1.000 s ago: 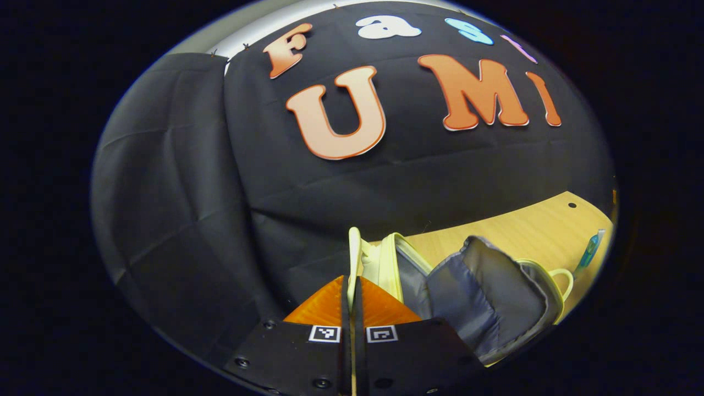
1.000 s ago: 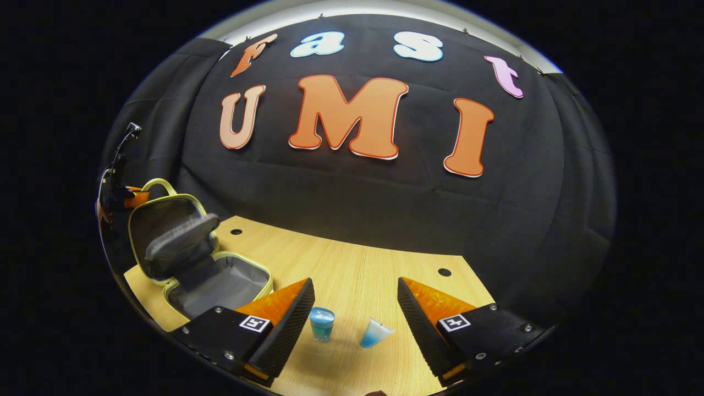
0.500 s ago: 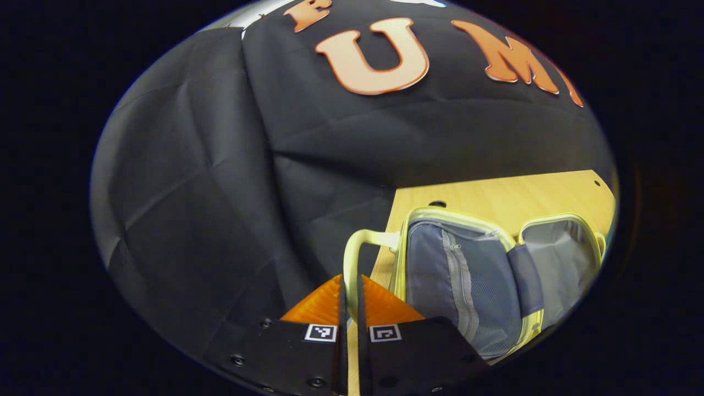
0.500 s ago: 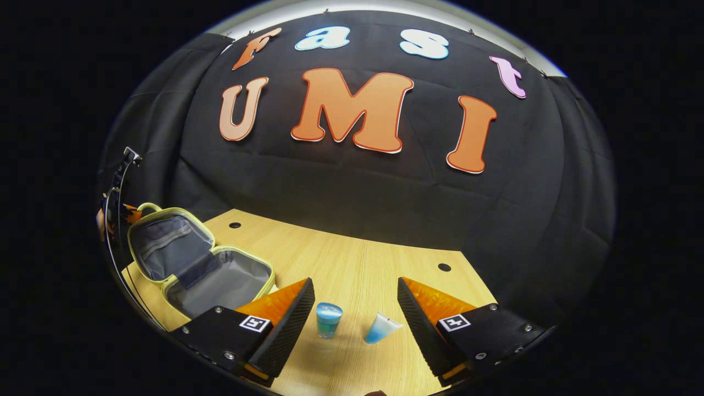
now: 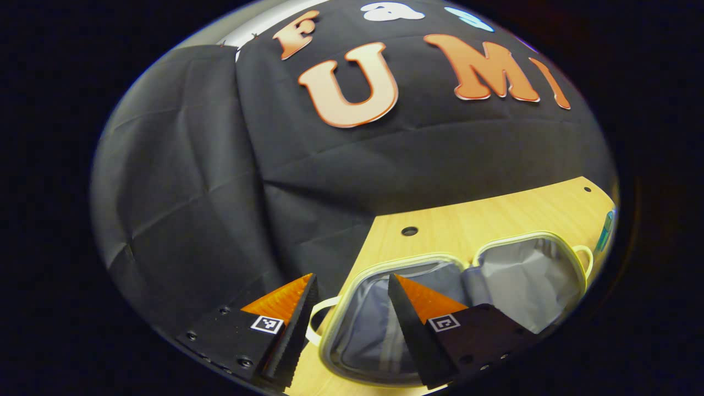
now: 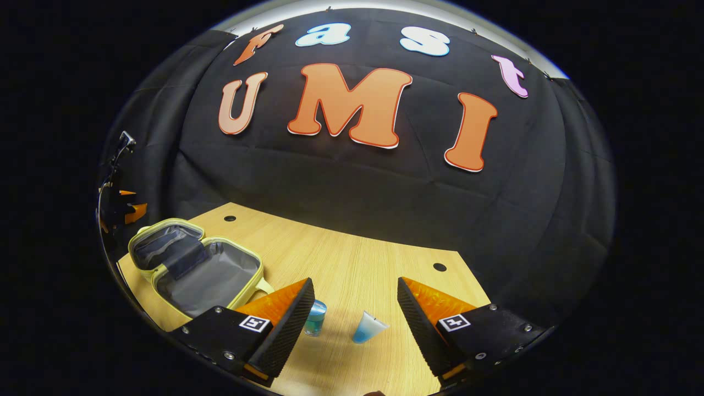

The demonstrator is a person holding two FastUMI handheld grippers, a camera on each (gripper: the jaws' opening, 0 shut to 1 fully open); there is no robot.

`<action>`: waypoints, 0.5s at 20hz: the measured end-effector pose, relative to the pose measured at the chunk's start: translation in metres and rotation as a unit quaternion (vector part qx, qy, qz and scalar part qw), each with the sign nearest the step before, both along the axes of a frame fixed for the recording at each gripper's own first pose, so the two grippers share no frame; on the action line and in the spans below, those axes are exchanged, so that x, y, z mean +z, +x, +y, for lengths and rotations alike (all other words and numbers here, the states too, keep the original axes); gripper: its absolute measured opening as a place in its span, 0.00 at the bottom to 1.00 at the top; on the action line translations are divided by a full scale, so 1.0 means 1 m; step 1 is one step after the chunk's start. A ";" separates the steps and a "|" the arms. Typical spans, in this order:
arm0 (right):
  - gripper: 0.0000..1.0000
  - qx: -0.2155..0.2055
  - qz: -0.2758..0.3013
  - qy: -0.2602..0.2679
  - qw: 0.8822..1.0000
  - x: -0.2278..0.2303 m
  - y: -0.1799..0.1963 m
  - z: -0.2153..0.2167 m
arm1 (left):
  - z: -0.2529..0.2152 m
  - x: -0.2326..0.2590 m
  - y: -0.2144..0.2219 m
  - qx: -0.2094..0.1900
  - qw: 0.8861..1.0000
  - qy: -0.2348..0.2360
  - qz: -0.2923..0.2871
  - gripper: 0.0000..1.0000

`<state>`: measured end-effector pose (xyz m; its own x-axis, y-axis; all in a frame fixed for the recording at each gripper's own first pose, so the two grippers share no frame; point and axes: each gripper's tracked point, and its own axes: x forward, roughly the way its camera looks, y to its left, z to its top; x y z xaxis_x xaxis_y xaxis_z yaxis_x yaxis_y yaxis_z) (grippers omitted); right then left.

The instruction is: First open the suitcase, pack the skin care products into it, and then close the suitcase.

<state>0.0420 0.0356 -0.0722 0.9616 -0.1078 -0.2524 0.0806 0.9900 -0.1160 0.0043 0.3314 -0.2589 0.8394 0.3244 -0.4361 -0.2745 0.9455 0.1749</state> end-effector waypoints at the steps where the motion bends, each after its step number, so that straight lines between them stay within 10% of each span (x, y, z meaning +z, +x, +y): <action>1: 0.96 0.003 0.001 0.000 1.000 -0.003 0.000 -0.003 | -0.020 0.004 0.004 -0.011 1.000 -0.002 -0.007 0.83; 10: 0.96 0.043 0.012 0.000 0.999 -0.025 0.001 -0.026 | -0.210 0.055 0.029 -0.131 0.989 -0.038 -0.062 0.98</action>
